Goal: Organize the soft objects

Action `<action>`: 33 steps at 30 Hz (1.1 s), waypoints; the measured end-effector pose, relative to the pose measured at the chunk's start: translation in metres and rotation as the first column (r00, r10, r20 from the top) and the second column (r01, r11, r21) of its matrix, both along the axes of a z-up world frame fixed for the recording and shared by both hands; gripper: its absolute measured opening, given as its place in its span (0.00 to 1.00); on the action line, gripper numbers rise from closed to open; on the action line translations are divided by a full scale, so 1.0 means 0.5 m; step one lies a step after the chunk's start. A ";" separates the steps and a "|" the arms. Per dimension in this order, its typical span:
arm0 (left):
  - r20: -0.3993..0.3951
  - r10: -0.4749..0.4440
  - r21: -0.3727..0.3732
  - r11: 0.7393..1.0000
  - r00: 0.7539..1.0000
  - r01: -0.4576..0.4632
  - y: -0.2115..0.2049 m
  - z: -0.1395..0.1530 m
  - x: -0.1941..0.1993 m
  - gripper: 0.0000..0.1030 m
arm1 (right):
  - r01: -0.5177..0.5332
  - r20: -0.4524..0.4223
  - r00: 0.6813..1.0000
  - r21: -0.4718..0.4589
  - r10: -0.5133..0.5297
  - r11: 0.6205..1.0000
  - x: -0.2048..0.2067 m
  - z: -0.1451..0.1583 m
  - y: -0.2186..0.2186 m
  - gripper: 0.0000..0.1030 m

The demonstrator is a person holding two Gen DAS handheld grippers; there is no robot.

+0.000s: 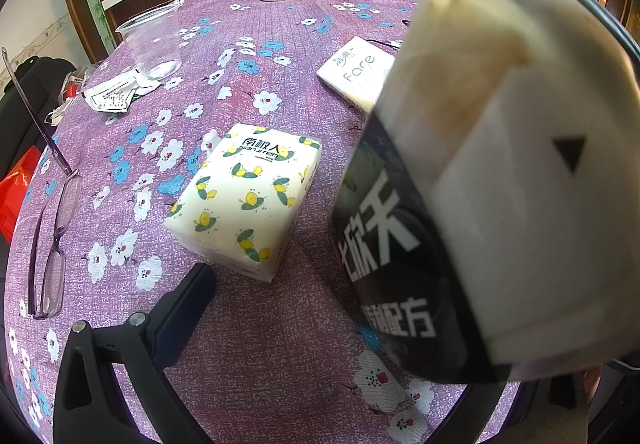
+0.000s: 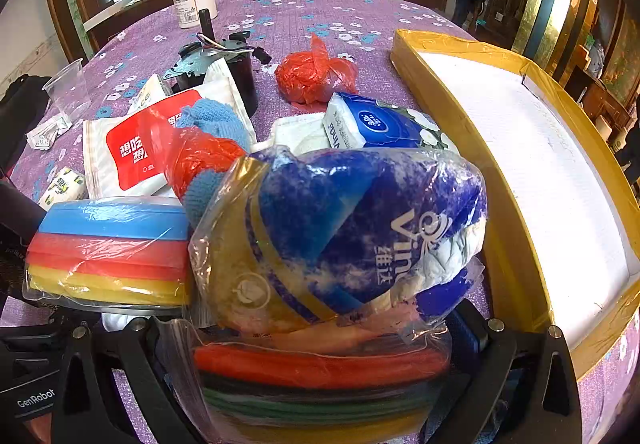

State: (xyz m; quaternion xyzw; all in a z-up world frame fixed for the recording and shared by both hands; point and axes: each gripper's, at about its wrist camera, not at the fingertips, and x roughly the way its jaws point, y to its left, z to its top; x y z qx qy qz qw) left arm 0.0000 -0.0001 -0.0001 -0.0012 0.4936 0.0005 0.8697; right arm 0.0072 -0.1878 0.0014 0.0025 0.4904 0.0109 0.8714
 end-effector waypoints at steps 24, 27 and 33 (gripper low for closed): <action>0.106 -0.008 -0.053 0.998 0.994 0.014 0.020 0.029 -0.028 1.00 | -0.374 0.168 0.921 0.118 0.353 0.920 -0.103 0.084 -0.048 0.95; 0.133 -0.014 -0.061 0.998 0.991 0.022 0.021 0.037 -0.034 1.00 | -0.436 0.244 0.888 0.168 0.391 0.884 -0.149 0.112 -0.080 0.85; 0.195 -0.032 -0.099 0.994 0.980 0.052 0.027 0.055 -0.045 1.00 | -0.460 0.277 0.868 0.144 0.411 0.876 -0.222 0.111 -0.132 0.78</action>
